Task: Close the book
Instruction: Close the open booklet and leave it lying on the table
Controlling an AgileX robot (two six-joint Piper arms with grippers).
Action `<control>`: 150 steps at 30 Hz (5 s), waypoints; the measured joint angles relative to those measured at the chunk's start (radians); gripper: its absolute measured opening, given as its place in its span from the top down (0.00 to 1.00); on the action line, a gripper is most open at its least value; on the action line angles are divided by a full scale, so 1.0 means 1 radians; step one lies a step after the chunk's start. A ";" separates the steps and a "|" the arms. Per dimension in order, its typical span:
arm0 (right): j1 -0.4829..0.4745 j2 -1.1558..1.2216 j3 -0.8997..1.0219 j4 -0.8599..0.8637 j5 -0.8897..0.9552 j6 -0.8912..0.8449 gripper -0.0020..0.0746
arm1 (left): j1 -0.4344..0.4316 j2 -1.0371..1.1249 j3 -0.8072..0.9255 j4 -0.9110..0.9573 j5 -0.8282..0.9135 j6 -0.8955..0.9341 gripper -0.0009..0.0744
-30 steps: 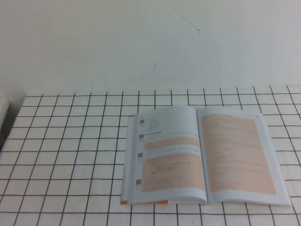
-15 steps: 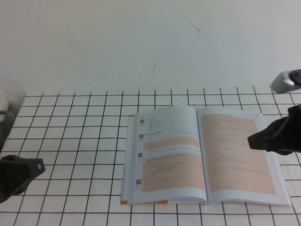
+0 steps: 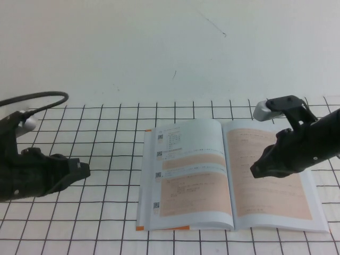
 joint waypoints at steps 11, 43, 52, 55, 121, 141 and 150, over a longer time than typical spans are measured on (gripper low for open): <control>0.002 0.117 -0.006 -0.066 -0.039 0.033 0.98 | -0.172 0.288 -0.203 0.067 -0.045 -0.022 0.99; 0.004 0.166 -0.006 -0.127 -0.082 0.040 0.98 | -0.264 0.677 -0.448 0.138 -0.079 -0.130 0.99; 0.004 0.168 -0.006 -0.139 -0.097 0.044 0.98 | -0.308 0.683 -0.459 0.170 -0.101 -0.175 0.99; 0.004 0.182 -0.011 -0.139 -0.098 0.044 0.98 | -0.327 0.684 -0.464 0.173 -0.107 -0.176 0.99; -0.131 0.180 -0.020 -0.114 -0.030 0.049 0.98 | -0.314 0.797 -1.047 0.928 0.448 -0.787 0.99; -0.111 0.205 -0.030 -0.053 -0.056 0.039 0.98 | -0.367 0.924 -1.056 0.767 0.363 -0.737 0.99; -0.111 0.205 -0.030 -0.049 -0.056 0.037 0.98 | -0.396 0.932 -1.056 0.569 0.353 -0.631 0.99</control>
